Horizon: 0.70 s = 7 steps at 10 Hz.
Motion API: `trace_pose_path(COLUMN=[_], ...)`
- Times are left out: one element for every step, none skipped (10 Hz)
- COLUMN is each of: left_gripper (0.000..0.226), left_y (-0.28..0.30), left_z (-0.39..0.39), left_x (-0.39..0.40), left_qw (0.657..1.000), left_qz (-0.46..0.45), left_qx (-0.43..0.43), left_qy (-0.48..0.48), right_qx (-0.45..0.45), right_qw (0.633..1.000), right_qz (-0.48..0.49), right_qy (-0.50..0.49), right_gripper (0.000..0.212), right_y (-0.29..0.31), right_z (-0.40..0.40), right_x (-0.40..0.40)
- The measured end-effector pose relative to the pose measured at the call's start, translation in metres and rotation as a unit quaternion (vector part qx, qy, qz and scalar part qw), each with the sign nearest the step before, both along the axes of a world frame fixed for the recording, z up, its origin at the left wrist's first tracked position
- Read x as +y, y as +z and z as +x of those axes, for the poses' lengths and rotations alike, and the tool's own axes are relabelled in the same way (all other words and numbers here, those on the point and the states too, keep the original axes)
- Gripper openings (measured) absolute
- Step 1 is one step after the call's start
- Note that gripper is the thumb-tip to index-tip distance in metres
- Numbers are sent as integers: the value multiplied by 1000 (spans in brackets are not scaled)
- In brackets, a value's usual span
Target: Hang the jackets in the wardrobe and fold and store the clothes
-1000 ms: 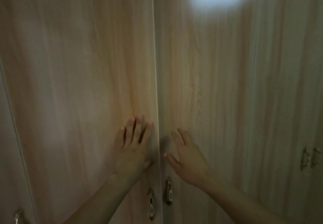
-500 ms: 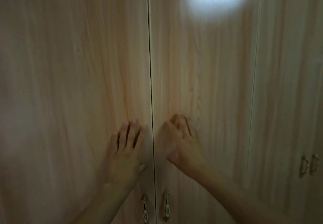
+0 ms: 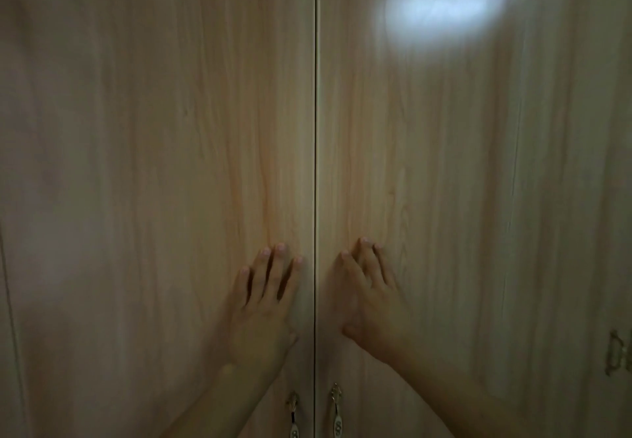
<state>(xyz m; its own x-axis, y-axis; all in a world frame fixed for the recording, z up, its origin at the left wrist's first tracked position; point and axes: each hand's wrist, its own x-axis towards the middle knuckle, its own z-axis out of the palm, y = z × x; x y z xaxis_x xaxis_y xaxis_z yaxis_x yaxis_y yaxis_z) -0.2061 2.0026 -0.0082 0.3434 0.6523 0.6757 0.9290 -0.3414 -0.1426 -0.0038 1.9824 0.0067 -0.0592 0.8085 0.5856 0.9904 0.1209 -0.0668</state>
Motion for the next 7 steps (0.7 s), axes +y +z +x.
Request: trace_pose_path(left_gripper=[118,95,79,79,76,79,75], left_y=[4,14,19,11,-11,-29,-40], left_z=[-7,-13,-16,-26,-43,-53,-48], left_x=[-8,-21,-33,-46,-42,-39,-45], left_qw=[1000,998,978,960,955,954,942], left_qz=[-3,-34,-116,-168,-194,-203,-233], left_qx=[4,-19,-134,-184,-187,-192,-211], left_qy=[-13,-56,-107,-128,-123,-111,-115], right_qx=[-3,-6,-2,10,27,28,-2], right_qw=[1000,1000,1000,1000,999,998,998], right_qz=[-5,-9,-5,-8,-17,-31,-52], right_qy=[14,8,8,3,16,39,26], right_gripper=[105,94,86,79,75,71,69], right_y=[16,18,17,17,18,9,2], right_z=[7,10,8,1,-6,-9,-7], right_x=[-20,-37,-53,-68,-85,-105,-118])
